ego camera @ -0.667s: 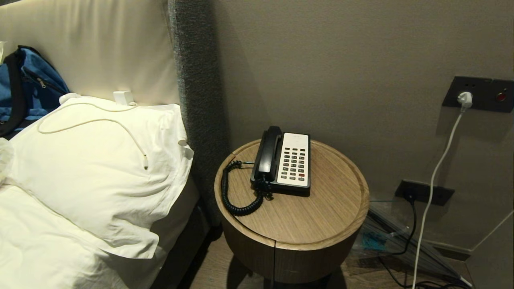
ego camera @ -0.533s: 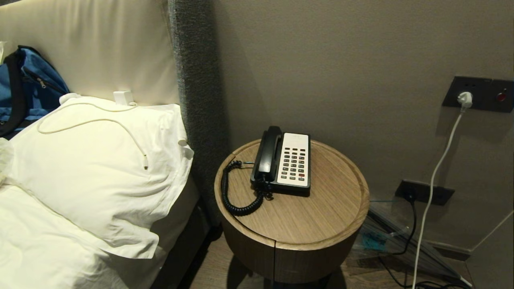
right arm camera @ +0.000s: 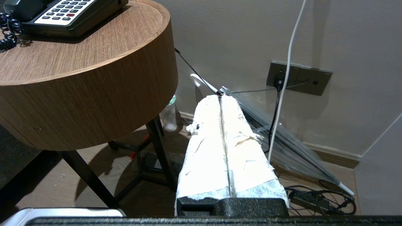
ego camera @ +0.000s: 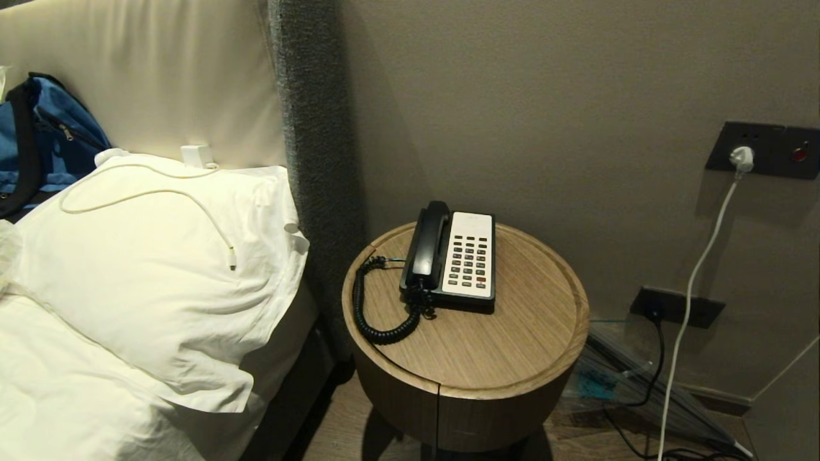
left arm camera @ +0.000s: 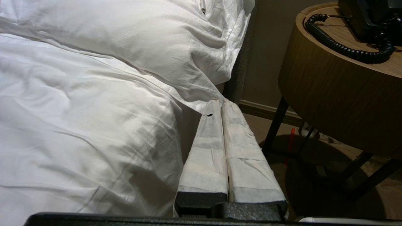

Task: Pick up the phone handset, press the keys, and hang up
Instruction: Pick up the desk phone handset

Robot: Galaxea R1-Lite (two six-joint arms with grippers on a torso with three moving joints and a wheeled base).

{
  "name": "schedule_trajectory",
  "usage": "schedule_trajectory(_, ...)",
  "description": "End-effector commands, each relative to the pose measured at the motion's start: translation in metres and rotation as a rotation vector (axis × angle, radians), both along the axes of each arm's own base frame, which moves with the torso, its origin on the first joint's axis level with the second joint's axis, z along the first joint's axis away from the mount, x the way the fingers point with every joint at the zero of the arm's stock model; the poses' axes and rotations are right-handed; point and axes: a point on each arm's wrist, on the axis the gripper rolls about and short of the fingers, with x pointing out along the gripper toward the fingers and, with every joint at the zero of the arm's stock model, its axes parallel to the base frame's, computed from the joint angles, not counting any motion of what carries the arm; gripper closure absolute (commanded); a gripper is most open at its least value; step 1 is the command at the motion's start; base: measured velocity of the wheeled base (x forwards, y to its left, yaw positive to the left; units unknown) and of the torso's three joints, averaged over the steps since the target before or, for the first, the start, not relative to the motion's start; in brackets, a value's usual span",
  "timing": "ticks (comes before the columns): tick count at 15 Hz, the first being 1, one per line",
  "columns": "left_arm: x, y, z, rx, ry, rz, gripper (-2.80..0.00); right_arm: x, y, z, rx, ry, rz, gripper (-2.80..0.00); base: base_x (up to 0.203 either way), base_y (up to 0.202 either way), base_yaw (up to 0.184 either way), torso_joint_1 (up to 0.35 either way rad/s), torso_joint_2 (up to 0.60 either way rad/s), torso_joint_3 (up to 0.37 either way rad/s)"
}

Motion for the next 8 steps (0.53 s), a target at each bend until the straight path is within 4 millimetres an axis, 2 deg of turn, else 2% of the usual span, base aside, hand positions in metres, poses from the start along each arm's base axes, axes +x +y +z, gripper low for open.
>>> schedule_trajectory(1,0.0002,0.0,-0.0004,0.0,0.003,0.001,0.0,-0.0001,0.0,-0.0001,0.0,-0.001,0.001,0.0,0.0,0.0,0.0,0.0,0.0,0.0)
schedule_trajectory(8,0.0002,0.0,-0.0004,0.0,0.003,0.001,0.0,0.0,0.0,0.0,0.0,0.0,0.001,0.0,0.0,0.0,0.0,0.0,0.0,0.0)
